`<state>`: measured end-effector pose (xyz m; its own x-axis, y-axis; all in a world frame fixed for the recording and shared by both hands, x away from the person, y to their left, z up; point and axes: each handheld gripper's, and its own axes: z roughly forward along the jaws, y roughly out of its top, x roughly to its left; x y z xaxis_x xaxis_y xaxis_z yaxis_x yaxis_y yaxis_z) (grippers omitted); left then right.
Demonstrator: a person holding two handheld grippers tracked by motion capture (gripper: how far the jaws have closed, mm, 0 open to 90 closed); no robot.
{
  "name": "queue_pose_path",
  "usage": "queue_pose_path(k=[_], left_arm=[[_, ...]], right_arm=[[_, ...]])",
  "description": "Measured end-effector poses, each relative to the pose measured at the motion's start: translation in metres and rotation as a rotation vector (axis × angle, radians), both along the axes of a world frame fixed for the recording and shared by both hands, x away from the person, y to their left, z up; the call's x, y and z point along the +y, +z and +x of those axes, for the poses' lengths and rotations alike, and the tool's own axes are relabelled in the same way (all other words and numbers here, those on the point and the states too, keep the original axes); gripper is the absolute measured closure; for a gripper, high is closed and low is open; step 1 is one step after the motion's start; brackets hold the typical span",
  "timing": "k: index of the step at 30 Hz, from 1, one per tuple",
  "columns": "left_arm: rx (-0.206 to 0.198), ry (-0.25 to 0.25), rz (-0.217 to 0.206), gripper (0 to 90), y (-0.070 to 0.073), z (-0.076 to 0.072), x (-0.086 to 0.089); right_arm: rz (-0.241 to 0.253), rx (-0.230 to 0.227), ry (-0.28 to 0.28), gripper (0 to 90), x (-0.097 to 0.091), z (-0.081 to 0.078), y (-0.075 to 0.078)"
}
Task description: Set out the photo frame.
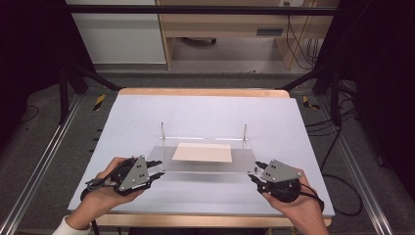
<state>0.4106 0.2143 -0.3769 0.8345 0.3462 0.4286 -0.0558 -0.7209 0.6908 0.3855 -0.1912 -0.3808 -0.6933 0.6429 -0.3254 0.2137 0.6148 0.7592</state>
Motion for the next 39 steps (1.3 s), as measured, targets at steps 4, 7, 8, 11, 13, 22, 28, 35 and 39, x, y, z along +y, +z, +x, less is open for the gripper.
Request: queue_pose_path(k=[4,7,8,11,13,22,28,35,39], left_arm=[[-0.004,0.003,-0.026,67.9,0.004,0.004,0.001],[-0.006,0.008,-0.017,68.8,0.008,0.006,0.0],[-0.006,0.01,-0.017,68.9,0.009,0.006,0.0],[-0.008,0.014,-0.006,69.2,0.011,0.006,-0.001],[-0.007,0.018,-0.004,69.4,0.011,0.006,-0.001],[-0.011,0.013,0.022,69.4,0.011,0.004,-0.003],[-0.002,0.028,-0.012,69.7,0.016,0.01,0.0],[0.021,0.055,-0.026,69.6,0.033,0.025,0.0],[0.03,0.058,-0.032,69.0,0.04,0.034,-0.001]], right_arm=[[0.016,0.002,-0.001,59.3,0.0,0.004,0.005],[0.021,-0.009,0.004,60.3,-0.001,0.006,0.007],[0.025,-0.009,0.005,60.3,-0.001,0.006,0.007],[0.022,-0.024,0.011,59.6,-0.001,0.006,0.007],[0.025,-0.035,0.008,56.5,-0.002,0.007,0.006],[-0.042,-0.082,0.037,58.5,0.005,0.011,-0.008],[-0.004,-0.077,0.05,64.9,0.006,0.016,-0.002],[0.006,-0.042,0.054,65.1,0.007,0.031,0.017],[0.028,-0.028,0.057,64.6,0.005,0.039,0.025]])
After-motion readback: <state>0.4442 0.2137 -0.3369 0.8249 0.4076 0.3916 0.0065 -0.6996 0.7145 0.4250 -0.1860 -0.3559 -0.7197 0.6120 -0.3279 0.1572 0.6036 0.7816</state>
